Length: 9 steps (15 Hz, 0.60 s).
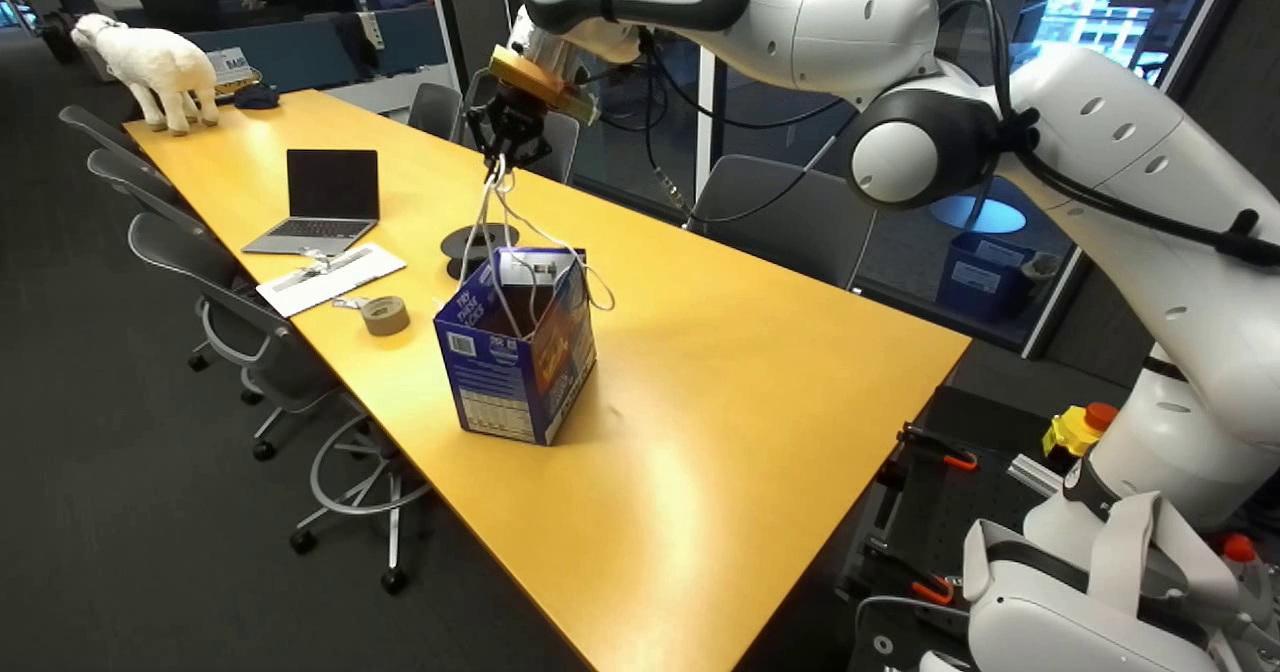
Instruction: Put the ropes inside the blue box.
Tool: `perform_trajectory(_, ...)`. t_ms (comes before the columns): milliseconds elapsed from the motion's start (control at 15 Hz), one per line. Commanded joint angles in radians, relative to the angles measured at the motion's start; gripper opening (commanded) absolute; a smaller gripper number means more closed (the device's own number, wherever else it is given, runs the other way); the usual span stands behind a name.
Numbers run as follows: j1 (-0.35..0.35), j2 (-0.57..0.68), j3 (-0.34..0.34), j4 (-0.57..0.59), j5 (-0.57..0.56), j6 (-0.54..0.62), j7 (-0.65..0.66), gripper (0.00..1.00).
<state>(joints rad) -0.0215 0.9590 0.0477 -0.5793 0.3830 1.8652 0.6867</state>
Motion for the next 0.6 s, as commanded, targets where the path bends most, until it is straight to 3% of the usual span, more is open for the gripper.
perform_trajectory(0, -0.028, -0.012, 0.023, 0.062, 0.016, -0.043, -0.038, 0.02)
perform_trajectory(533, -0.049, -0.022, 0.039, 0.090, 0.019, -0.039, -0.053, 0.02)
